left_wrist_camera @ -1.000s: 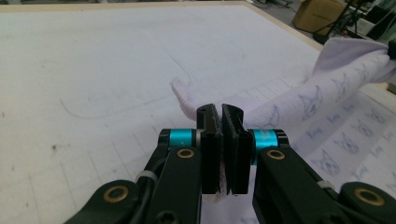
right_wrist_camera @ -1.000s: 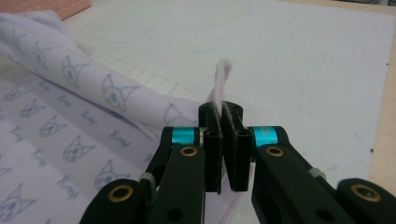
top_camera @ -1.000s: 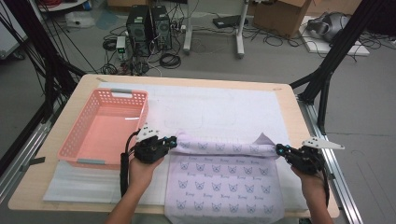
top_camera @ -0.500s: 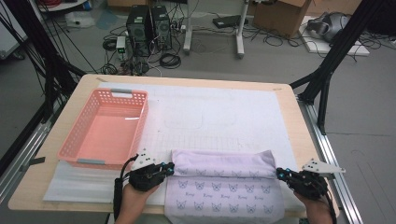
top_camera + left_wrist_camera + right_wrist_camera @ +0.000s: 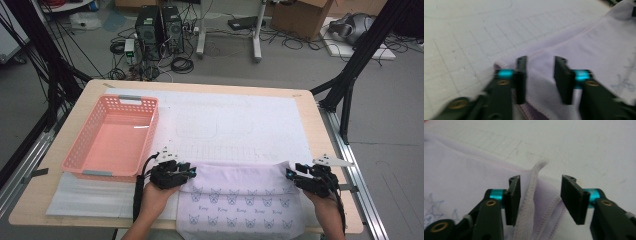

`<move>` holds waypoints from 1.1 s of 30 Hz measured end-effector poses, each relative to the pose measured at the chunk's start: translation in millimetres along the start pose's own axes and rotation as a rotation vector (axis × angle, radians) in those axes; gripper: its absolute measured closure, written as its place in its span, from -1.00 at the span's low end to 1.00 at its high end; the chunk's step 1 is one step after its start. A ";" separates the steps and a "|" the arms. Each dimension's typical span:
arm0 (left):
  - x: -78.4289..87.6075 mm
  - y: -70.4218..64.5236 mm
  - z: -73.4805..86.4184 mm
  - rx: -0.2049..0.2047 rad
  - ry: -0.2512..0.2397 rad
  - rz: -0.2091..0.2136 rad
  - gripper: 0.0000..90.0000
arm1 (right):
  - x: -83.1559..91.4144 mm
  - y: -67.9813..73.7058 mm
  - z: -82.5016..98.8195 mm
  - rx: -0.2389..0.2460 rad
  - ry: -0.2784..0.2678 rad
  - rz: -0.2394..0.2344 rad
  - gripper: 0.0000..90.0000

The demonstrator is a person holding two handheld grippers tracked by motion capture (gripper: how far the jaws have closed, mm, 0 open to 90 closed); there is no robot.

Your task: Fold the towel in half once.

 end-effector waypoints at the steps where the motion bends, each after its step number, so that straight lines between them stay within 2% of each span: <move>1: 0.0 -0.5 1.0 -0.012 0.002 -0.008 0.90 | -2.0 -0.1 0.3 0.010 0.011 -0.013 0.63; 2: 2.4 -1.8 1.4 -0.014 -0.015 0.007 0.99 | -1.8 1.6 1.0 0.025 0.019 -0.023 0.83; 3: 5.6 -3.1 1.6 -0.016 -0.028 0.016 0.99 | 1.1 3.1 2.1 0.053 0.006 -0.014 0.92; 10: 39.2 -7.4 5.8 -0.014 -0.121 0.062 0.99 | 35.2 9.2 14.1 0.044 -0.068 -0.038 0.93; 14: 51.9 -9.6 14.2 -0.014 -0.141 0.073 0.99 | 50.6 14.8 22.9 0.036 -0.093 -0.075 0.92; 16: 50.1 -7.3 15.7 -0.012 -0.131 0.068 0.96 | 52.3 17.5 29.0 0.054 -0.085 -0.080 0.92; 18: 42.0 -3.9 13.4 0.015 -0.111 0.064 0.56 | 48.5 16.0 33.1 0.051 -0.058 -0.073 0.92; 20: 31.7 -1.5 9.5 0.009 -0.104 0.035 0.33 | 44.7 13.6 33.2 0.045 -0.057 -0.068 0.92; 23: 16.2 1.1 2.5 0.011 -0.062 0.032 0.23 | 41.0 13.3 29.6 0.044 -0.057 -0.067 0.92; 24: 11.2 0.4 0.8 0.008 -0.048 0.033 0.26 | 39.9 13.9 29.0 0.039 -0.054 -0.069 0.92; 25: 6.9 -0.7 -0.2 0.003 -0.030 0.033 0.37 | 38.2 13.8 28.5 0.045 -0.051 -0.069 0.92; 28: -3.8 -5.3 2.1 -0.021 0.027 -0.010 0.62 | 35.0 14.1 27.3 0.054 -0.047 -0.073 0.92; 29: -4.7 -6.4 3.5 -0.039 0.030 -0.025 0.81 | 34.8 14.1 27.1 0.052 -0.046 -0.077 0.92; 30: -4.4 -7.1 3.8 -0.032 0.022 -0.025 0.87 | 34.9 13.7 27.0 0.051 -0.048 -0.075 0.92; 32: 0.5 -8.9 3.6 -0.034 0.007 -0.024 0.92 | 36.0 13.4 27.3 0.048 -0.052 -0.075 0.92; 33: 4.5 -10.5 3.3 -0.030 -0.009 -0.009 0.93 | 37.2 13.1 27.7 0.048 -0.051 -0.076 0.92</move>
Point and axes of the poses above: each handheld gripper's, and its own axes: x roughly backward along the jaws, z roughly out of its underside, y roughly to its left, the point moved 3 cm from there along -x, roughly forward along the jaws, and after that the axes turned 8 degrees about x, right-handed, at the moved point
